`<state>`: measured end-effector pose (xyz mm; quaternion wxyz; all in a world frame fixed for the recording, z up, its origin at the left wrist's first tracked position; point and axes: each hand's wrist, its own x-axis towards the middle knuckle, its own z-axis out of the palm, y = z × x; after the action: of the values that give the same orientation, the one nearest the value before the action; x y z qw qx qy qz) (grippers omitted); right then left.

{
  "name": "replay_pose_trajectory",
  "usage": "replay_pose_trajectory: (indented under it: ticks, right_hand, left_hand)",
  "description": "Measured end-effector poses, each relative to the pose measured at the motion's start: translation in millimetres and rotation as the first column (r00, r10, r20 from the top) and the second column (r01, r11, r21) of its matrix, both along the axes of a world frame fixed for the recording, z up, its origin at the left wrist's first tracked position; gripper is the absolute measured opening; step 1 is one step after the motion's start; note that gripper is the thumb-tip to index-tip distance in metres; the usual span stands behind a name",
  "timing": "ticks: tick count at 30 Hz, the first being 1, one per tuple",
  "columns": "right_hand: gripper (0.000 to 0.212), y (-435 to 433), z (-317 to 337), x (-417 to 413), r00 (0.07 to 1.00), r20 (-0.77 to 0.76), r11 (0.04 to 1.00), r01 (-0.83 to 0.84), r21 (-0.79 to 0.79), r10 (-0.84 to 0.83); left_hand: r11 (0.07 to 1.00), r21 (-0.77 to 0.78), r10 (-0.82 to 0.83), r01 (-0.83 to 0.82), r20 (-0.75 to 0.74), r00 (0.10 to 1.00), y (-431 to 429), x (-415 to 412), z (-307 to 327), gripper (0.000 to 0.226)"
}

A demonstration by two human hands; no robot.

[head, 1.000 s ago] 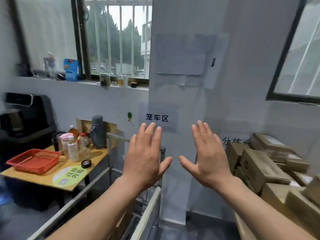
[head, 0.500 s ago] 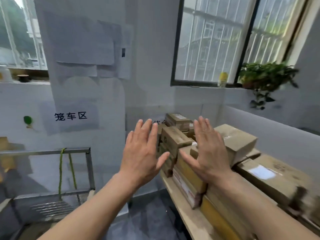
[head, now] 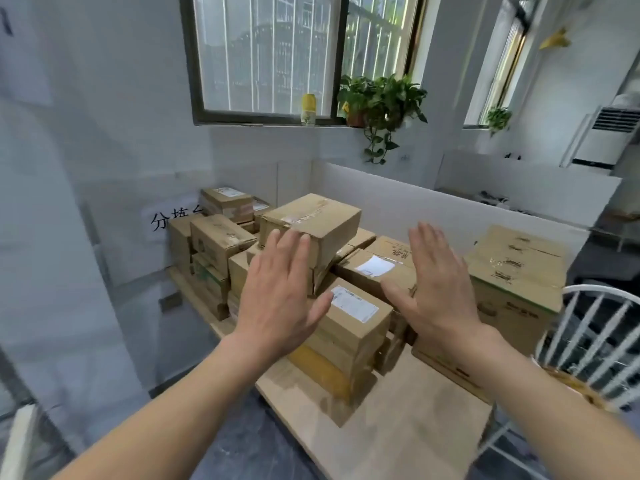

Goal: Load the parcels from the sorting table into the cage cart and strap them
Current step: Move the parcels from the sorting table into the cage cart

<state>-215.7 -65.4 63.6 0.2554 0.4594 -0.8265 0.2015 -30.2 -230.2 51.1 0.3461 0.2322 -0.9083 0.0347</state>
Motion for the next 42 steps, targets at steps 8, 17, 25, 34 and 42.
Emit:
replay_pose_trajectory:
  ticks: [8,17,25,34,42]
  right_hand:
    - [0.092,98.3,-27.6,-113.3,0.969,0.13,0.977,0.21,0.029,-0.212]
    - [0.089,166.8,-79.0,-244.0,0.865,0.27,0.906,0.396,0.15,-0.423]
    - [0.077,177.2,-107.8,-304.9,0.727,0.518,0.889,0.414,0.196,-0.452]
    - [0.066,175.0,-124.2,-321.2,0.679,0.689,0.952,0.301,0.054,-0.253]
    - [0.068,173.7,-113.0,-288.5,0.74,0.661,0.944,0.293,-0.149,-0.126]
  left_hand:
    - [0.987,0.095,-0.135,0.128,0.077,0.988,62.3,-123.9,-13.1,0.085]
    - [0.865,0.426,-0.302,0.265,0.02,0.953,132.4,-298.6,-24.0,0.078]
    - [0.754,0.646,-0.268,0.118,0.139,0.953,128.7,-416.6,-67.7,0.074]
    - [0.617,0.777,-0.374,0.127,0.148,0.916,127.2,-464.6,-86.6,0.065]
    - [0.607,0.755,-0.343,0.249,-0.034,0.939,141.1,-427.1,-78.0,0.058]
